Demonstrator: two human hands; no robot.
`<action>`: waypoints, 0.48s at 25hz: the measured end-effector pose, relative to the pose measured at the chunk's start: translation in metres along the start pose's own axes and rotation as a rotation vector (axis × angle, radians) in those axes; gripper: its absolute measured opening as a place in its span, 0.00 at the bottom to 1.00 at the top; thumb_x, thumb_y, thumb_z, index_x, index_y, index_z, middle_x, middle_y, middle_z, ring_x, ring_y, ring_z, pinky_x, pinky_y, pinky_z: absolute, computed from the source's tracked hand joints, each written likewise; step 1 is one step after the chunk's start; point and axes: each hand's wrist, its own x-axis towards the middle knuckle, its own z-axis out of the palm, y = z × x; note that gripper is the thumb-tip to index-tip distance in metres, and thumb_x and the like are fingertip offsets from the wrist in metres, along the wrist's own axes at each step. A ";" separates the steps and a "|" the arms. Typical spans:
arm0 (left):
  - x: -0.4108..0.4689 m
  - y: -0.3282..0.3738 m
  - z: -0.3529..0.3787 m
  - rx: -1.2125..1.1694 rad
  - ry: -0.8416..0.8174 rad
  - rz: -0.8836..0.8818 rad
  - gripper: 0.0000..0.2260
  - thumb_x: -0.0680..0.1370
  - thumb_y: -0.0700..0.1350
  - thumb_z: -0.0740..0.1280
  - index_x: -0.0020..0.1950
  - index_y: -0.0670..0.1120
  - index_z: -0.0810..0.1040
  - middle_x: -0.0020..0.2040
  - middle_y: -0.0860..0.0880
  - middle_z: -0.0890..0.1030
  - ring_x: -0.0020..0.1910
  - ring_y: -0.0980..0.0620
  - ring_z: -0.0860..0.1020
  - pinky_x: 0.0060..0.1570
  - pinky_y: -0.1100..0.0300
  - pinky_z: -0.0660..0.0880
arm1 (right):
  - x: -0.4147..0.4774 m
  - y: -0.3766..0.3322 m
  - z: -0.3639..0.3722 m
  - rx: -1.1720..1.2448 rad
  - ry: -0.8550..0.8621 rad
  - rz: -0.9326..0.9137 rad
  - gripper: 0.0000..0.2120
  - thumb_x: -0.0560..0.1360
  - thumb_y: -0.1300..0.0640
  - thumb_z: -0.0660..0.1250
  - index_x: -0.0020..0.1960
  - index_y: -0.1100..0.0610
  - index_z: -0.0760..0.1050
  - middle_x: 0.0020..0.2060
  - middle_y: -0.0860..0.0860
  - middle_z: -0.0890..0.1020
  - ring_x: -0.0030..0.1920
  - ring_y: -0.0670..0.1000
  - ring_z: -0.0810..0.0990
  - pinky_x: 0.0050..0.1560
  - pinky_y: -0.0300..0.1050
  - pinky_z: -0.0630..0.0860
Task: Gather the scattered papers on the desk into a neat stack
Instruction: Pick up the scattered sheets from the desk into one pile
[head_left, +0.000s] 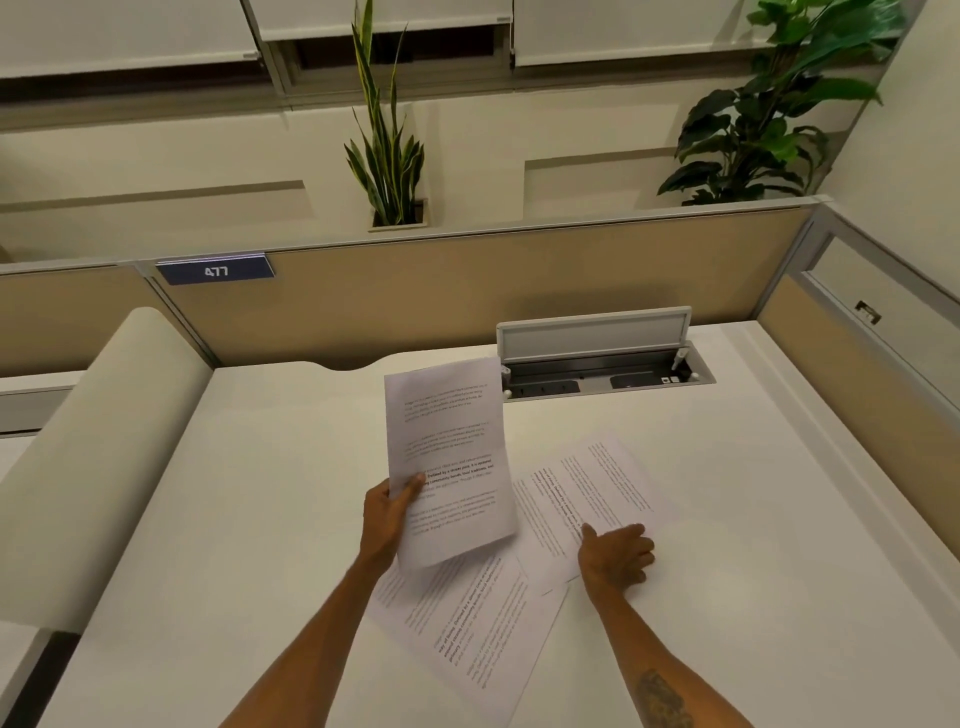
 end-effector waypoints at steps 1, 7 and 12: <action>0.002 0.000 -0.002 -0.002 0.005 -0.010 0.07 0.80 0.42 0.70 0.53 0.39 0.83 0.51 0.39 0.87 0.49 0.35 0.85 0.54 0.37 0.82 | -0.001 -0.003 0.004 -0.029 0.007 -0.005 0.45 0.76 0.48 0.71 0.79 0.68 0.49 0.74 0.67 0.62 0.72 0.66 0.64 0.68 0.62 0.68; 0.008 -0.005 -0.013 0.048 -0.005 -0.020 0.12 0.80 0.44 0.69 0.58 0.36 0.82 0.52 0.39 0.87 0.49 0.34 0.85 0.52 0.39 0.83 | -0.005 -0.013 0.019 -0.096 0.021 -0.031 0.41 0.78 0.58 0.70 0.80 0.67 0.47 0.75 0.67 0.60 0.70 0.67 0.67 0.68 0.58 0.71; 0.001 -0.007 -0.012 0.130 0.024 0.021 0.09 0.81 0.46 0.67 0.54 0.41 0.83 0.49 0.43 0.87 0.39 0.47 0.87 0.40 0.55 0.85 | -0.006 -0.010 0.015 0.127 0.060 0.008 0.39 0.76 0.71 0.67 0.81 0.64 0.50 0.72 0.68 0.62 0.66 0.69 0.70 0.65 0.61 0.73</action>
